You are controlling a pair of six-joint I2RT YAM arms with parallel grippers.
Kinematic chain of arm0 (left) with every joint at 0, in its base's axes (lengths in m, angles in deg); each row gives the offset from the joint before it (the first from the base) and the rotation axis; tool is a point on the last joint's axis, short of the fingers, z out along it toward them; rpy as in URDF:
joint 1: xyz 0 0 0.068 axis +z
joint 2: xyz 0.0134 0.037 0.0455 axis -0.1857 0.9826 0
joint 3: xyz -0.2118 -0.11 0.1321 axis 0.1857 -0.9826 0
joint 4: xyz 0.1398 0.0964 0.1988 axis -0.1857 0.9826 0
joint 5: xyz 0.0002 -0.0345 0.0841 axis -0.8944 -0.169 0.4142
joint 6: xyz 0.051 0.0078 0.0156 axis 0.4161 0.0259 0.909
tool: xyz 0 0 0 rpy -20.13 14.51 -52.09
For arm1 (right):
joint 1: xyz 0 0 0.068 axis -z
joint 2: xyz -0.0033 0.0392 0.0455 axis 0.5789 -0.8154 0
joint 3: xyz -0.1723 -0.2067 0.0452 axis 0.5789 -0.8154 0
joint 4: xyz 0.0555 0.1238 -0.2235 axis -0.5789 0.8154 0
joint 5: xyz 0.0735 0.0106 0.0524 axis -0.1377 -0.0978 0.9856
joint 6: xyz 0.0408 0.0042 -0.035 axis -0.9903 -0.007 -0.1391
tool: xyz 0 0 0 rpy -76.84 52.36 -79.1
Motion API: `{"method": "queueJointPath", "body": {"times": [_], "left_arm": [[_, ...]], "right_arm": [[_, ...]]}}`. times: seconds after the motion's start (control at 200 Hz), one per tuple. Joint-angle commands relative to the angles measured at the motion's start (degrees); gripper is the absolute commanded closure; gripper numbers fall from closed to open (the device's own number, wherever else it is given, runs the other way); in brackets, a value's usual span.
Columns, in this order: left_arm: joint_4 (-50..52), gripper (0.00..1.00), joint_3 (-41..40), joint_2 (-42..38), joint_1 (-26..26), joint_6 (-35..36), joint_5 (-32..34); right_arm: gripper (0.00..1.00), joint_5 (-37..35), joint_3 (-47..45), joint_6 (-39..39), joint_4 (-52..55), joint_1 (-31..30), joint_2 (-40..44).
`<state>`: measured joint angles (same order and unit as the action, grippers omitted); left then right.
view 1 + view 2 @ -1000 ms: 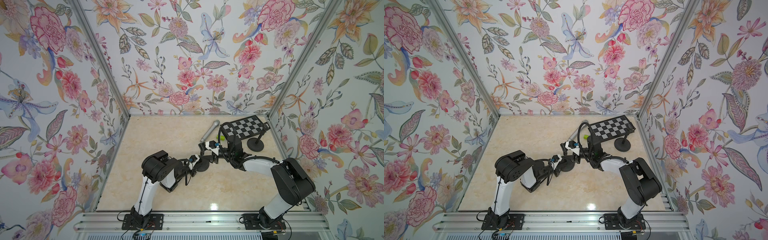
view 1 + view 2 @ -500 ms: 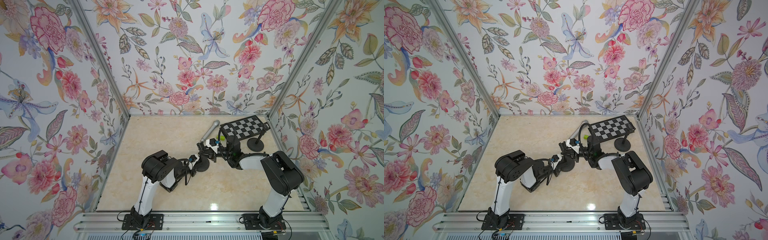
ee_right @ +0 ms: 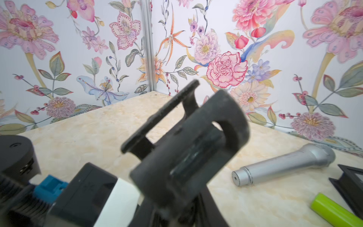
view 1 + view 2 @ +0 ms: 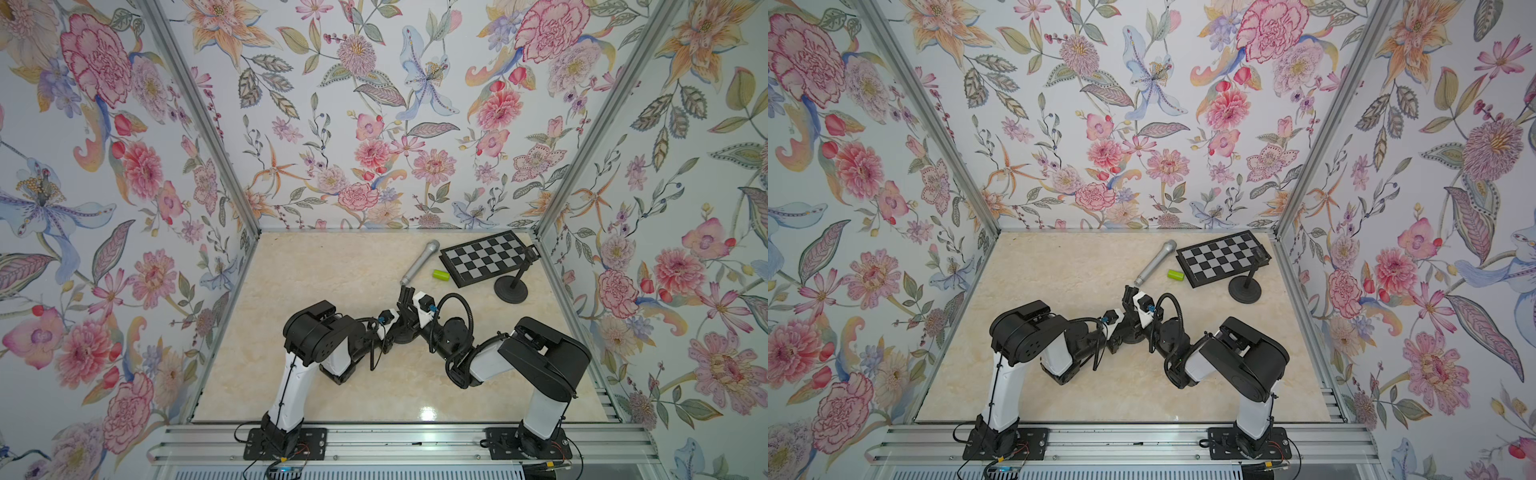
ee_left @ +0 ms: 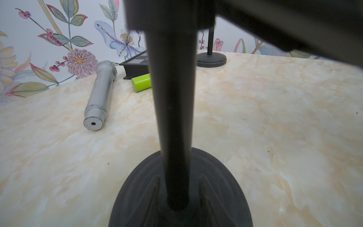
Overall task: Assemble a microphone stand
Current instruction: Screw the microphone stand pole into the microphone stand base.
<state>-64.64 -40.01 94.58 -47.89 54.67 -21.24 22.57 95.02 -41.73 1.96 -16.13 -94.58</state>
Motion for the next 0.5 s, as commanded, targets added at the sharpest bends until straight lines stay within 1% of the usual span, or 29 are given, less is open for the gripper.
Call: {"method": "queueJointPath", "body": {"times": [0.0, 0.035, 0.055, 0.105, 0.115, 0.13, 0.15, 0.16, 0.24, 0.265, 0.31, 0.34, 0.385, 0.455, 0.495], "left_arm": [[-13.5, 0.65, -1.0, 3.6, -0.7, 1.7, 0.0], [-13.5, 0.65, -0.8, 4.2, -0.7, 1.5, -0.3], [-13.5, 0.66, -0.7, 4.3, -0.7, 1.5, -0.6], [-13.5, 0.66, -1.0, 3.8, -0.7, 1.8, -0.8], [-13.5, 0.66, -0.9, 3.6, -0.7, 1.8, -0.7], [-13.5, 0.66, -0.9, 3.5, -0.7, 2.0, -0.6], [-13.5, 0.66, -1.1, 3.2, -0.6, 2.1, -0.4], [-13.5, 0.66, -1.0, 3.3, -0.6, 2.1, -0.4], [-13.5, 0.66, -0.9, 3.8, -0.4, 1.7, -1.0], [-13.5, 0.67, -1.0, 3.9, -0.4, 1.7, -1.5], [-13.5, 0.67, -1.4, 3.5, -0.4, 2.0, -1.6], [-13.5, 0.67, -1.5, 3.0, -0.4, 2.3, -1.3], [-13.5, 0.67, -1.6, 3.0, -0.4, 2.5, -1.1], [-13.5, 0.67, -1.2, 3.8, -0.4, 2.0, -1.7], [-13.5, 0.68, -1.1, 3.9, -0.4, 2.0, -2.2]], "right_arm": [[1.00, -2.8, -0.1, -0.8, 0.4, -4.1, -2.4], [0.96, 1.4, -0.5, 0.6, 0.4, -3.3, -1.6], [0.90, 3.8, -0.8, 1.5, 0.5, -2.7, -1.0], [0.72, 10.4, -2.0, 3.8, 0.9, -0.8, 1.1], [0.70, 11.1, -2.2, 4.1, 1.0, -0.5, 1.2], [0.65, 14.6, -2.8, 5.0, 1.4, 0.6, 2.2], [0.61, 18.1, -3.4, 5.8, 2.0, 1.9, 3.3], [0.61, 18.8, -3.5, 6.0, 2.2, 2.2, 3.6], [0.55, 37.3, -4.0, 7.0, 7.5, 9.6, 7.7], [0.54, 41.3, -3.7, 6.9, 9.8, 11.7, 8.8], [0.53, 45.9, -2.7, 7.5, 14.0, 13.9, 10.6], [0.51, 49.1, -2.1, 9.2, 17.2, 16.5, 11.6], [0.48, 52.6, -0.7, 12.3, 22.1, 17.8, 12.8], [0.47, 57.4, 2.2, 16.3, 29.4, 19.3, 13.5], [0.47, 59.2, 3.7, 17.2, 31.9, 20.1, 13.4]]}}
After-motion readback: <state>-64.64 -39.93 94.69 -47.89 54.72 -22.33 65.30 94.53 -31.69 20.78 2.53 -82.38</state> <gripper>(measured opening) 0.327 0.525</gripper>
